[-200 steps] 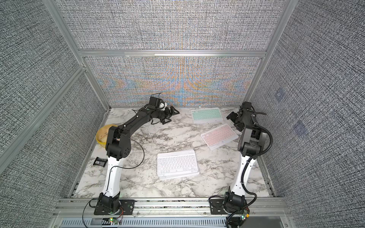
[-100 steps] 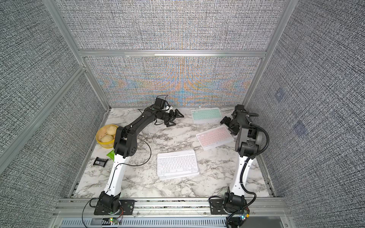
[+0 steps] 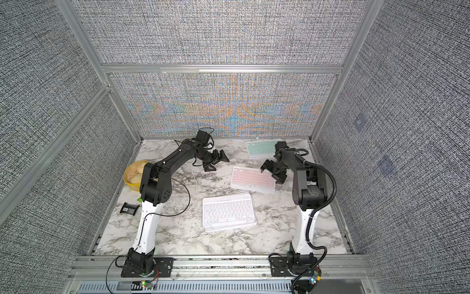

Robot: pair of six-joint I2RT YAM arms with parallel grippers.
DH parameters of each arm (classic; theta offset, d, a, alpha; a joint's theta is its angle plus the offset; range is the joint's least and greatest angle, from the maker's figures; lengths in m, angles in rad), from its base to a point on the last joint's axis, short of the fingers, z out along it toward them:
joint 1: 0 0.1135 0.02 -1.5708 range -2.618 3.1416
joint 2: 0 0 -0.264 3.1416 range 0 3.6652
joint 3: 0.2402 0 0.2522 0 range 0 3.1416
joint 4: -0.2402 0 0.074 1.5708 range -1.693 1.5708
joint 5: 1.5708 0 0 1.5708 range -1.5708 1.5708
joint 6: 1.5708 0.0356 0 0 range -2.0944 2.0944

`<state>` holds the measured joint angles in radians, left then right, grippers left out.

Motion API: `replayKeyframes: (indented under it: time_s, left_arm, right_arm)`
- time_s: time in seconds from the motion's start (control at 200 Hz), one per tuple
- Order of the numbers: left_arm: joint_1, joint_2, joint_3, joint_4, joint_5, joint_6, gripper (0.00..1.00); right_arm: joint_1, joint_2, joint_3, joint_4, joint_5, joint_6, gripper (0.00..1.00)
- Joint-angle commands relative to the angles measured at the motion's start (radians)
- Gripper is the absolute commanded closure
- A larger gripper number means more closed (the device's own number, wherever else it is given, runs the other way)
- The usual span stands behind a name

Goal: Stack the numeric keypads
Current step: Pick up the numeric keypad from the center of the board.

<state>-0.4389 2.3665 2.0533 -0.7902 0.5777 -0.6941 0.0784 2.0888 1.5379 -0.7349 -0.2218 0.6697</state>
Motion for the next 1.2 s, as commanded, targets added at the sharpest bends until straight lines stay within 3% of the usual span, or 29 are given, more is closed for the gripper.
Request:
replayKeyframes:
  time_s: [0.0, 0.295, 0.685, 0.89, 1.105, 1.195]
  left_arm:
    - [0.000, -0.018, -0.020, -0.048, -0.027, 0.058, 0.01]
    - [0.006, 0.030, 0.005, -0.104, -0.146, 0.137, 0.01]
    - [0.006, 0.065, 0.024, -0.111, -0.144, 0.148, 0.04]
    - [0.004, 0.051, 0.000, -0.034, -0.028, 0.124, 0.06]
    - [0.006, -0.089, -0.156, 0.279, 0.177, 0.009, 0.06]
    - [0.015, -0.160, -0.255, 0.421, 0.212, -0.056, 0.06]
  right_arm:
    - [0.053, 0.027, -0.013, 0.016, -0.040, 0.052, 0.01]
    - [0.152, 0.095, 0.121, 0.013, -0.031, 0.033, 0.01]
    - [0.246, 0.181, 0.237, -0.017, -0.076, 0.017, 0.01]
    - [0.289, 0.243, 0.309, -0.040, -0.089, 0.016, 0.01]
    - [0.307, 0.275, 0.329, -0.043, -0.098, 0.019, 0.01]
    - [0.302, 0.272, 0.316, -0.027, -0.117, 0.013, 0.01]
